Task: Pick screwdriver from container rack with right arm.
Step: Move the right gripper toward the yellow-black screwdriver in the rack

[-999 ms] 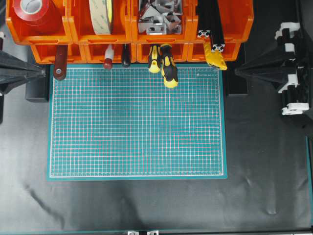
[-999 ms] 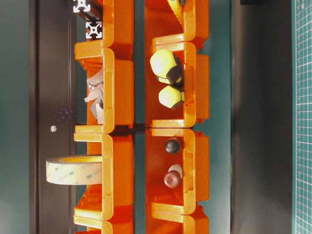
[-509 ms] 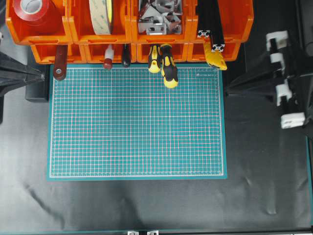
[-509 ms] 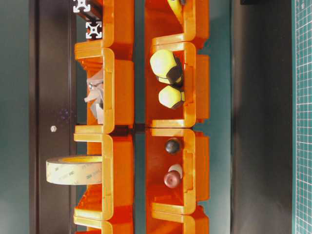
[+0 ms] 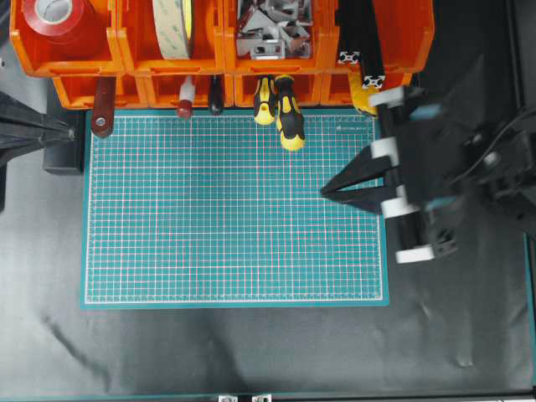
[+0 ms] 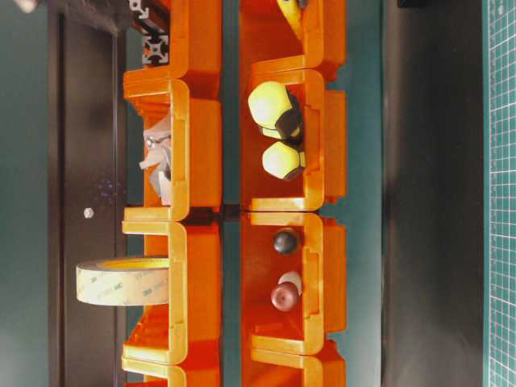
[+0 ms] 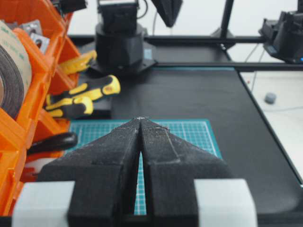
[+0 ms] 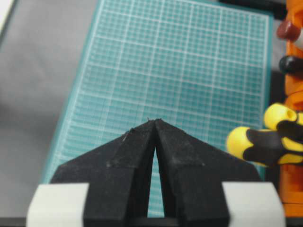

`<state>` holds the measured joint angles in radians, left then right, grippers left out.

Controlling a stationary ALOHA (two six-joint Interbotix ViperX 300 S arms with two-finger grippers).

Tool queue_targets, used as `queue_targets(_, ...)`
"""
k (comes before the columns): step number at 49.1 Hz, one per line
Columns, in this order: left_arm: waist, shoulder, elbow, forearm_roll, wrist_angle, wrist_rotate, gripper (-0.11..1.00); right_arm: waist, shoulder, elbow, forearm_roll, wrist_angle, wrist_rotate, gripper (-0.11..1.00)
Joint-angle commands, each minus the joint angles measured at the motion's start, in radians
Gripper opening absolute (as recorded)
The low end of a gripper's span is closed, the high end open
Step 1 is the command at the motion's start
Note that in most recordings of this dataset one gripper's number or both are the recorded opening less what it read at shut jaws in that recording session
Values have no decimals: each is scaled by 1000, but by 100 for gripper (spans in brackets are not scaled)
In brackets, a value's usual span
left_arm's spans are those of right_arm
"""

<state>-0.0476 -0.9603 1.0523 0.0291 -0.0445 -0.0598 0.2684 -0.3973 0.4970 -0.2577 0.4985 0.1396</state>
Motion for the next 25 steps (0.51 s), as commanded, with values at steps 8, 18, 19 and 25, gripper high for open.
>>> queue_targets(8, -3, 6, -31, 3, -3, -5, 0, 121, 161, -196, -359, 365, 124, 0)
queue_targets(18, -3, 9, -28, 5, -3, -5, 0, 236, 232, -192, -687, 540, 348, 0)
queue_targets(19, -3, 9, -28, 3, -3, -5, 0, 245, 238, -184, -706, 549, 362, 0)
queue_targets(25, -3, 11, -26, 5, -5, -5, 0, 290, 264, -140, -747, 595, 383, 0)
